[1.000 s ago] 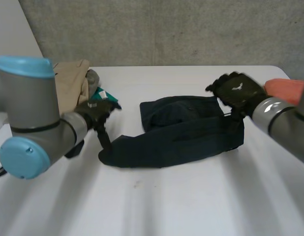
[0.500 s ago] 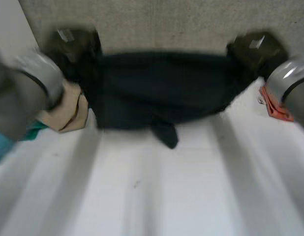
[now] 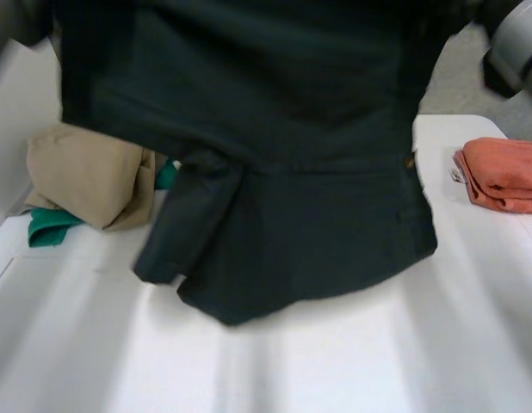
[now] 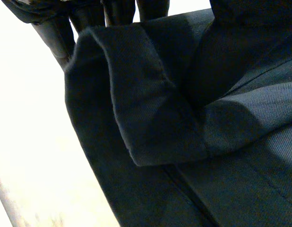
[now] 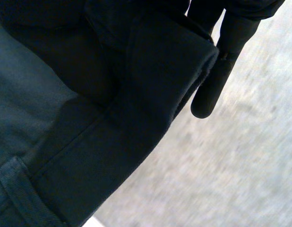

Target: Fold the laundry.

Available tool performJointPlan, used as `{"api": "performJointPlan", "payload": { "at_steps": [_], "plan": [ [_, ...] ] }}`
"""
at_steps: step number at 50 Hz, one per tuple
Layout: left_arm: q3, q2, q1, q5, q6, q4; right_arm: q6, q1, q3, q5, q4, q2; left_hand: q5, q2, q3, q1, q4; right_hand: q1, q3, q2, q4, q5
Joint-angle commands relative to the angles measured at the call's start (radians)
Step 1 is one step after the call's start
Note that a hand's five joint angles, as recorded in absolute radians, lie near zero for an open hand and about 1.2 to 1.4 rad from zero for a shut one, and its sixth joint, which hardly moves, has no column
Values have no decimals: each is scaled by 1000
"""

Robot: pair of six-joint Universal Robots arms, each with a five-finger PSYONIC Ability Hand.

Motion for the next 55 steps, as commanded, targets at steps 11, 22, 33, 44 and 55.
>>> {"api": "performJointPlan", "payload": {
  "at_steps": [11,22,33,44,55],
  "plan": [
    [445,-717,19,-41,156,234,-77,94,-89,336,-538,548,83,41,57,82,42,202,146,156,137,169],
    [292,-555,-4,-85,70,236,-168,76,-22,317,-503,493,-979,-1022,-1005,-980,-1020,-949,-1005,-995,-1015,-982],
    [-422,-116,-41,-56,132,181,-255,-30,277,28,89,191,-979,-1022,-1005,-980,-1020,-949,-1005,-995,-1015,-982],
    [-1018,84,-93,175,146,156,-432,-160,653,-194,81,46,-330,-372,-356,-331,-371,-729,-785,-775,-795,-762],
    [-1144,35,-79,105,147,165,-501,-197,810,-269,-144,81,-326,-369,-352,-327,-367,-529,-585,-575,-595,-563]
  ]
}}
